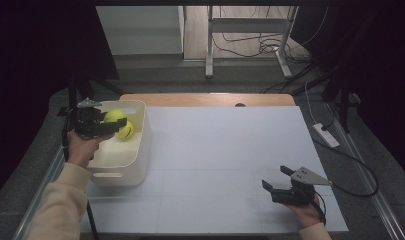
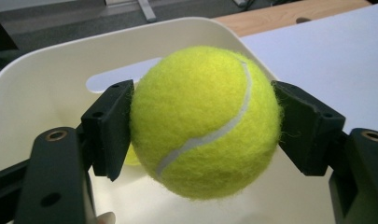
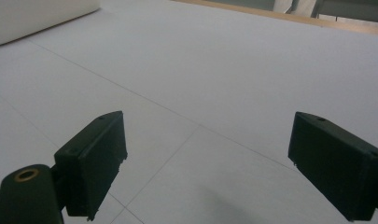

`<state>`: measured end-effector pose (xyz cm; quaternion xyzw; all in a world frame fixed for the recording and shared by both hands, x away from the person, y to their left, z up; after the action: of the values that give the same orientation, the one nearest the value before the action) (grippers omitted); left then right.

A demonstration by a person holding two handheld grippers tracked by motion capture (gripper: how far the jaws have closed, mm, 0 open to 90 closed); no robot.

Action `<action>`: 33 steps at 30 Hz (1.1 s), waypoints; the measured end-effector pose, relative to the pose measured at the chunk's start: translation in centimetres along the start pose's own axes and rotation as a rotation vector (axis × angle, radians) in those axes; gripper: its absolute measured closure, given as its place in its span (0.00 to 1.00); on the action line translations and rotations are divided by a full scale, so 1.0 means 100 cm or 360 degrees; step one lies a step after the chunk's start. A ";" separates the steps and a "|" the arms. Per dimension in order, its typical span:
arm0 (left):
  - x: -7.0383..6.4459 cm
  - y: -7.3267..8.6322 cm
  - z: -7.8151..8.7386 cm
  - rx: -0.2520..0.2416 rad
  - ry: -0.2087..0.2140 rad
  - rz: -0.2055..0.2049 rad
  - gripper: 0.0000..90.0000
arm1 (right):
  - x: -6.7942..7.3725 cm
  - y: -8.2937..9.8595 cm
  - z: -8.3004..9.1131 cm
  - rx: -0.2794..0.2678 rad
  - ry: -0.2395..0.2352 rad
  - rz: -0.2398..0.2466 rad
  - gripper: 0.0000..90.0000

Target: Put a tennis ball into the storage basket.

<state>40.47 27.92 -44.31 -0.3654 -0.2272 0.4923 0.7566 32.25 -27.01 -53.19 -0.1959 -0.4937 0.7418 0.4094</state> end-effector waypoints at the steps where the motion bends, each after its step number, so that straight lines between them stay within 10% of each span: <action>1: 0.000 0.001 -0.001 0.0012 -0.0001 -0.0001 0.30 | 0.000 0.000 0.000 0.0000 0.0000 -0.0001 0.12; 20: 0.007 0.012 -0.002 0.0162 -0.0032 -0.0025 0.30 | 0.000 0.000 0.000 0.0005 0.0001 0.0003 0.12; 33: 0.008 0.008 0.006 0.0046 -0.0020 0.0039 0.19 | 0.000 0.000 0.000 0.0002 0.0000 -0.0003 0.12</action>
<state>39.93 29.04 -44.62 -0.3542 -0.2203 0.5072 0.7542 32.29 -27.03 -53.22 -0.1952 -0.4935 0.7417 0.4102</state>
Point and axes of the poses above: each handheld gripper's, and its own axes: z roughly backward along the jaws, y roughly out of its underside, x roughly to its left, the point moved 6 cm from there along -z, roughly forward along the jaws, and after that the axes turned 7 degrees about -z, right-handed, at the moved point
